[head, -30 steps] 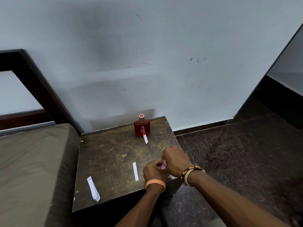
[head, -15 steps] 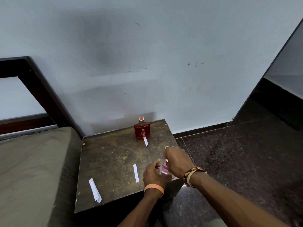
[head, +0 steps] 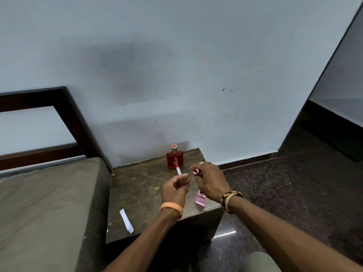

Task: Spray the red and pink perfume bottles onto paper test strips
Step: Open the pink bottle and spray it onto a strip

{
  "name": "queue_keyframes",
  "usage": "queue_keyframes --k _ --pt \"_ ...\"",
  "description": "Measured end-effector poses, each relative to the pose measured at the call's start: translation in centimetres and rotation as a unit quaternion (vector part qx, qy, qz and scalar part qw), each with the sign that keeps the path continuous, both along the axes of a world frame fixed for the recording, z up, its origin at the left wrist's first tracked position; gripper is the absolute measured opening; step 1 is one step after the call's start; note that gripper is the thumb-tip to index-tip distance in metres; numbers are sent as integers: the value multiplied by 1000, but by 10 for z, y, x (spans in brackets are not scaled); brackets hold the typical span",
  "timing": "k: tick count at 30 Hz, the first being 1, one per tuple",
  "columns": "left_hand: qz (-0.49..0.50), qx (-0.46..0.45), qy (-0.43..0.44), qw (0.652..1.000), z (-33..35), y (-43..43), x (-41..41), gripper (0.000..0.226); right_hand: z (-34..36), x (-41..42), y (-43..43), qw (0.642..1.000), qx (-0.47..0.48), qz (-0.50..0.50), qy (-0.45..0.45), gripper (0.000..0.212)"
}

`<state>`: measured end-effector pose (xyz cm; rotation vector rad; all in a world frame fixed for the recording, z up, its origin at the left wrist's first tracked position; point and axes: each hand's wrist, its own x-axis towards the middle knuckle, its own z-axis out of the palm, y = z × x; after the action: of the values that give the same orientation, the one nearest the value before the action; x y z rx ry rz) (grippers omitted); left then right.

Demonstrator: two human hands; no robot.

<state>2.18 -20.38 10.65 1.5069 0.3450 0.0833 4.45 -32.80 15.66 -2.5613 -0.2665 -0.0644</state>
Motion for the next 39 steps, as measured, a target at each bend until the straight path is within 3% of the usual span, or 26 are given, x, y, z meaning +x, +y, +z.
queue_keyframes --k 3,11,16,39 --pt "-19 -9 -22 1000 26 7 -5 53 11 -5 9 999 26 -8 -18 44" --pt "-17 0 -56 998 80 44 -15 48 50 -10 46 995 102 -4 -21 16" --pt "-10 33 -50 998 87 83 -12 46 54 -6 84 993 118 22 -11 19" --pt "90 155 103 978 -71 234 34 33 -93 41 252 986 92 77 113 17"
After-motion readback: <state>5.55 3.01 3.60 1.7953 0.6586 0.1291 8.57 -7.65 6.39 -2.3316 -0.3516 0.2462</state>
